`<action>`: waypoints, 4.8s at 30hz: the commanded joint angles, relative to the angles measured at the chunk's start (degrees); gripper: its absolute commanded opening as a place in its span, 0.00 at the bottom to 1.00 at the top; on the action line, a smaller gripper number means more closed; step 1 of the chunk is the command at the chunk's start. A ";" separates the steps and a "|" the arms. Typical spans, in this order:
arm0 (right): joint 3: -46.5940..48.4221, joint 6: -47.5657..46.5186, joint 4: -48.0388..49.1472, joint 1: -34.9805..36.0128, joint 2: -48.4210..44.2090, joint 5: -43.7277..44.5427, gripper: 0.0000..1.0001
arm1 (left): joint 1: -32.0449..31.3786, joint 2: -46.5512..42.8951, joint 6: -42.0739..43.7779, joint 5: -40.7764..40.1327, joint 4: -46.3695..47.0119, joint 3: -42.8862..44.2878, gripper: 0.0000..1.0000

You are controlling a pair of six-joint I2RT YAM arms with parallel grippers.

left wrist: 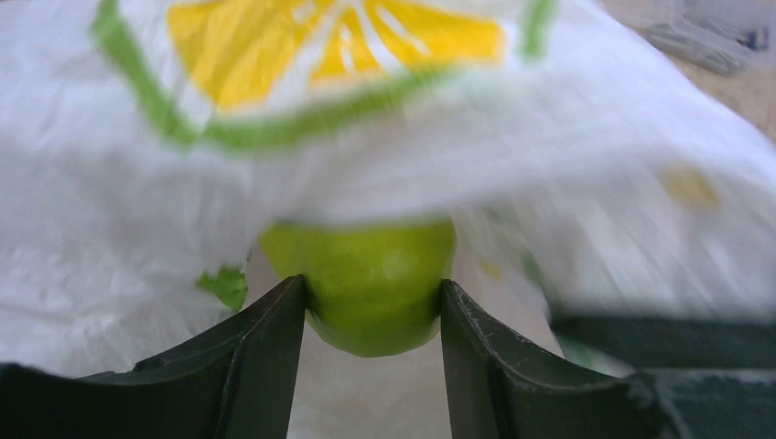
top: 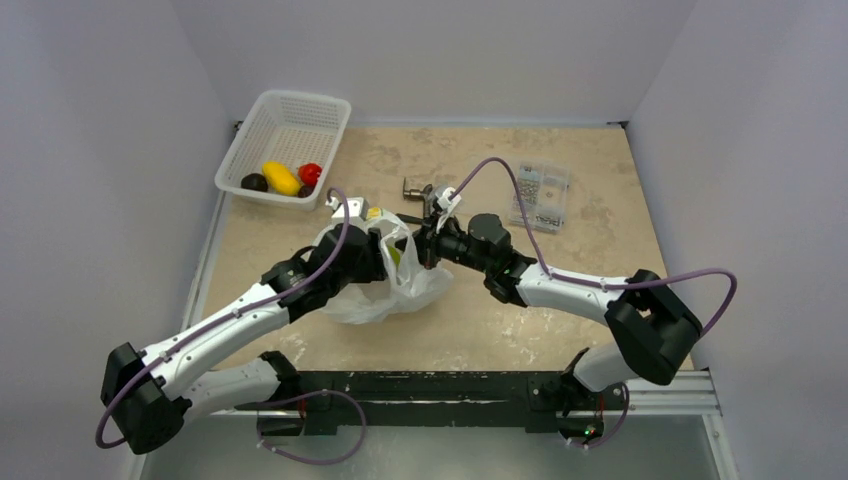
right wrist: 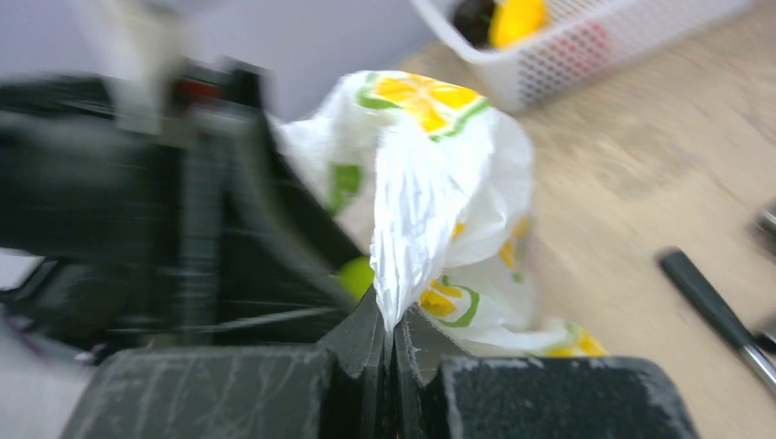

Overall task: Take the fake fruits out of the plastic bag
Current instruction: Take out the fake fruit from the plastic bag, then place the fake fruit in the bin, then take out the fake fruit from the plastic bag.

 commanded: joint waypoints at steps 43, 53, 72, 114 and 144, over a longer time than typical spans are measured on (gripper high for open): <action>-2.10 -3.30 -4.17 -2.54 -2.06 11.52 0.00 | 43.92 13.10 -11.71 27.69 12.10 26.91 0.05; -2.01 -3.58 -4.24 -2.46 -2.06 11.43 0.00 | 51.09 32.04 -4.85 19.45 12.19 33.43 0.36; -0.60 -3.47 -4.79 -2.32 0.16 9.00 0.00 | 45.10 6.84 1.47 34.85 4.38 16.98 0.81; -0.60 -0.65 -2.28 -2.30 -0.15 -0.08 0.00 | -1.49 23.49 -8.10 -26.96 14.22 3.72 0.40; 13.34 -4.48 -25.38 -2.35 6.05 20.65 0.89 | 2.15 11.09 -8.98 -11.81 6.49 -1.98 0.64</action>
